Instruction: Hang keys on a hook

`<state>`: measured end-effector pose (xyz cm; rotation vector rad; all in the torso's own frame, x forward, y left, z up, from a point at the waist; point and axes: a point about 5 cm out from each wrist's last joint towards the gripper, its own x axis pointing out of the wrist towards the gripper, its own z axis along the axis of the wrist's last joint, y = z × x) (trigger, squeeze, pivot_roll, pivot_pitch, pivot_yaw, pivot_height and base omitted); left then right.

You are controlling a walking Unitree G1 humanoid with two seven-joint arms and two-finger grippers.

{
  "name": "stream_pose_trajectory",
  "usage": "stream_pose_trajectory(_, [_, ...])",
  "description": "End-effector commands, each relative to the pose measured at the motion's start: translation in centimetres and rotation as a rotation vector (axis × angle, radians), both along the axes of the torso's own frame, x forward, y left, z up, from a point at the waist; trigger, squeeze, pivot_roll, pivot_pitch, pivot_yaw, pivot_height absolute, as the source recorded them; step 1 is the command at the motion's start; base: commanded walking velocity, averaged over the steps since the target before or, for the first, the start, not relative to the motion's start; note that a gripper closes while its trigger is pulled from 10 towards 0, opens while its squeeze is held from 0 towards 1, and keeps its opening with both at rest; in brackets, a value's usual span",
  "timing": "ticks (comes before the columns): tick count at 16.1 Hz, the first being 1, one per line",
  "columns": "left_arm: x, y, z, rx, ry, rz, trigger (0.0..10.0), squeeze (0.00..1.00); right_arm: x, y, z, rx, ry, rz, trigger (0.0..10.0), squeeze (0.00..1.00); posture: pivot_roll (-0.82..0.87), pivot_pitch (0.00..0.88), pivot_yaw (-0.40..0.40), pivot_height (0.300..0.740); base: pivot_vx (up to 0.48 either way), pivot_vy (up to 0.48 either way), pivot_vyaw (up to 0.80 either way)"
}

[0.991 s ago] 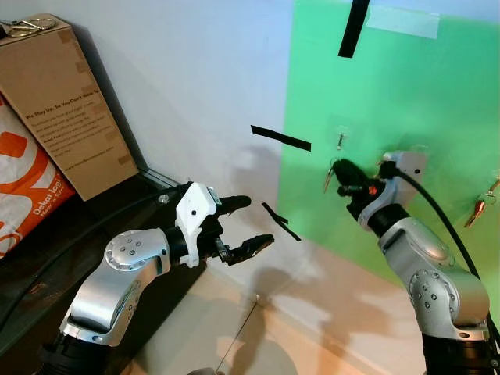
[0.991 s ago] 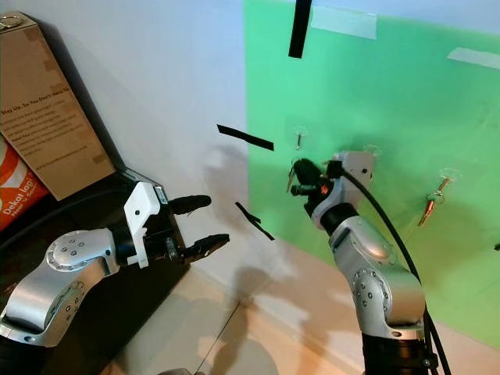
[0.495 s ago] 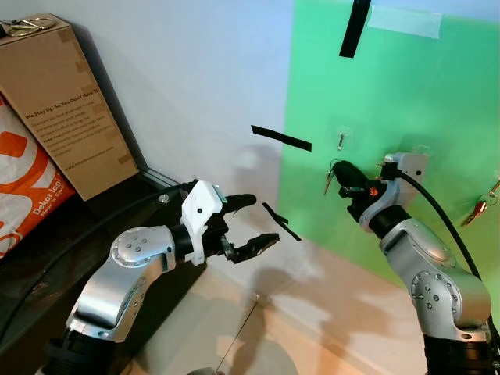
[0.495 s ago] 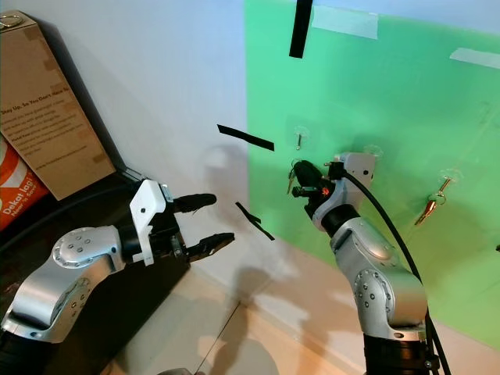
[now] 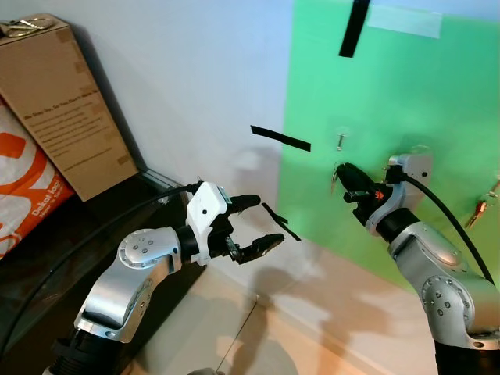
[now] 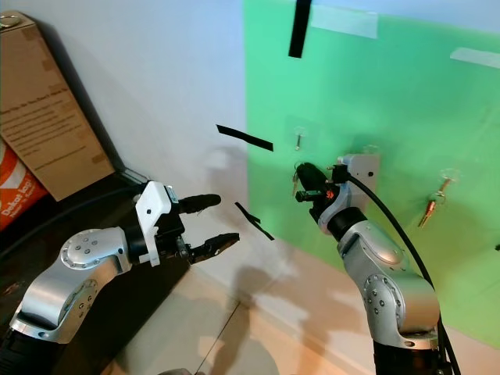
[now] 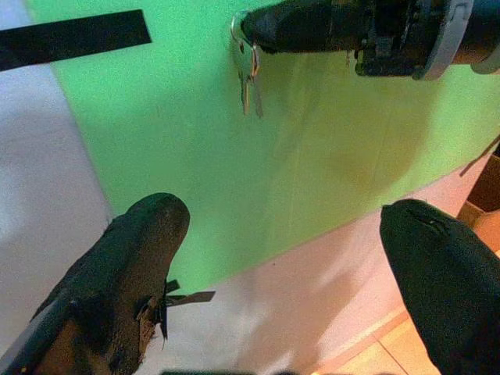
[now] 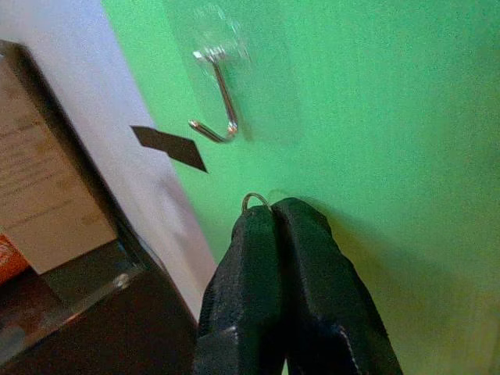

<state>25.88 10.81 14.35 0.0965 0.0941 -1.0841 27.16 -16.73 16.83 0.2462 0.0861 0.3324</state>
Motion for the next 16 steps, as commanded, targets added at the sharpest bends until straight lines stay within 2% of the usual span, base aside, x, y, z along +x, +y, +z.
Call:
stream_pose_trajectory(1, [0.2, 0.1, 0.0, 0.016, -0.011, 0.004, 10.0, 0.0, -0.2, 0.0, 0.5, 0.011, -0.016, 0.021, 10.0, 0.0, -0.07, 0.0, 0.083, 0.74, 0.0, 0.0, 0.0])
stream_pose_trajectory(3, [0.2, 0.2, 0.1, 0.018, -0.016, 0.005, 10.0, 0.0, -0.2, 0.3, 2.0, 0.075, -0.087, 0.064, 10.0, 0.0, -0.07, 0.0, 0.078, 0.74, 0.0, 0.0, 0.0])
stream_pose_trajectory(8, [0.1, 0.4, 0.0, 0.021, -0.018, 0.007, 10.0, 0.0, 0.4, 0.9, 3.9, 0.159, -0.158, 0.071, 10.0, 0.0, -0.05, 0.0, 0.081, 0.74, 0.0, 0.0, 0.0])
stream_pose_trajectory(10, [0.3, 0.6, 0.3, 0.028, -0.029, 0.017, 10.0, 0.0, 1.3, 0.2, 4.3, 0.205, -0.18, -0.015, 10.0, 0.0, -0.03, 0.0, 0.067, 0.74, 0.0, 0.0, 0.0])
stream_pose_trajectory(12, [0.2, 0.6, 0.2, 0.027, -0.026, 0.029, 10.0, 0.0, 1.7, -0.2, 4.0, 0.199, -0.159, -0.058, 10.0, 0.0, -0.03, 0.0, 0.064, 0.74, 0.0, 0.0, 0.0])
stream_pose_trajectory(16, [-0.1, 0.7, -0.1, 0.029, -0.017, 0.037, 10.0, 0.0, 1.9, -0.1, 2.3, 0.097, -0.058, -0.08, 10.0, 0.0, -0.03, 0.0, 0.056, 0.74, 0.0, 0.0, 0.0])
